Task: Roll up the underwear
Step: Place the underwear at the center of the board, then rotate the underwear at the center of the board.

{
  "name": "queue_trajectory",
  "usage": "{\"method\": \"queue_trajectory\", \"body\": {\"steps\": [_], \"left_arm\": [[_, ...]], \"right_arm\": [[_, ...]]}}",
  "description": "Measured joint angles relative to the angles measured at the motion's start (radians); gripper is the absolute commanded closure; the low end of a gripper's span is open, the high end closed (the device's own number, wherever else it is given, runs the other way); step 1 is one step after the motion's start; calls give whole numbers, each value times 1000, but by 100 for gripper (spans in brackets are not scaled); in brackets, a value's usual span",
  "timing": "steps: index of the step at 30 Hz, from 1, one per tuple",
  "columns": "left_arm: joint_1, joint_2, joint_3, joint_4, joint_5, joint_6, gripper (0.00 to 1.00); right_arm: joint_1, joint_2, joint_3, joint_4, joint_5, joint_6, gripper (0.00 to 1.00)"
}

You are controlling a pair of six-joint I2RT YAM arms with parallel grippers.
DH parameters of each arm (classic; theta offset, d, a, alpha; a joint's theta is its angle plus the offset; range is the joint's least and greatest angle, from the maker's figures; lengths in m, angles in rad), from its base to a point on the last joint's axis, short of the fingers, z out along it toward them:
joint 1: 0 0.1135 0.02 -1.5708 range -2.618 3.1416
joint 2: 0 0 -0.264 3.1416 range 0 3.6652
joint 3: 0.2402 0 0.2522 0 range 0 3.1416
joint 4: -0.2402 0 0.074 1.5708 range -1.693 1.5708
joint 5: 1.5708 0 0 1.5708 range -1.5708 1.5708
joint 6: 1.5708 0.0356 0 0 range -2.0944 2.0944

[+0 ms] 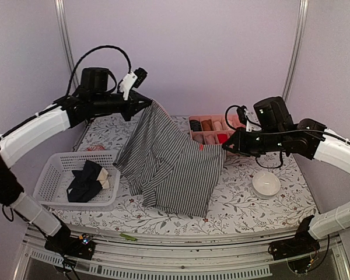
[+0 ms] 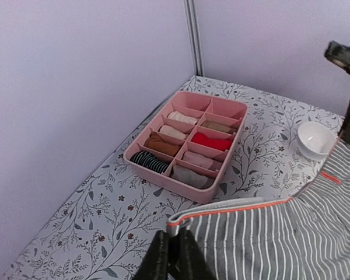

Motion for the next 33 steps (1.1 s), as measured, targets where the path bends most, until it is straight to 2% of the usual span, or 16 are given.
{"method": "queue_trajectory", "body": {"steps": [1,2,3,5,7,9,12,16,21,25,29,33], "left_arm": [[0,89,53,0,-8,10,46],[-1,164,99,-2,-19,10,33],[-2,264,172,-22,-40,14,29],[-2,436,312,-72,-98,26,26],[3,592,452,-148,-170,33,25],[18,660,478,-209,-214,42,21],[50,642,413,-282,-237,59,22],[86,509,281,-338,-237,78,25],[88,372,224,-365,-175,97,28],[88,344,216,-396,-89,111,31],[85,349,197,-447,4,124,37],[60,371,197,-486,57,146,42]], "right_arm": [[-10,6,-32,-10,15,38,46],[-21,13,-61,-21,29,62,38],[-36,22,-101,-38,43,100,32],[-66,36,-178,-81,78,151,31],[-95,38,-232,-130,109,175,32],[-116,40,-243,-148,117,174,37],[-123,84,-227,-87,65,116,48],[-113,279,-161,23,-90,-2,57],[-60,583,39,94,-255,-174,68],[-21,731,169,106,-312,-283,73],[-9,772,163,98,-320,-344,77],[-15,749,37,130,-320,-356,80]]}}
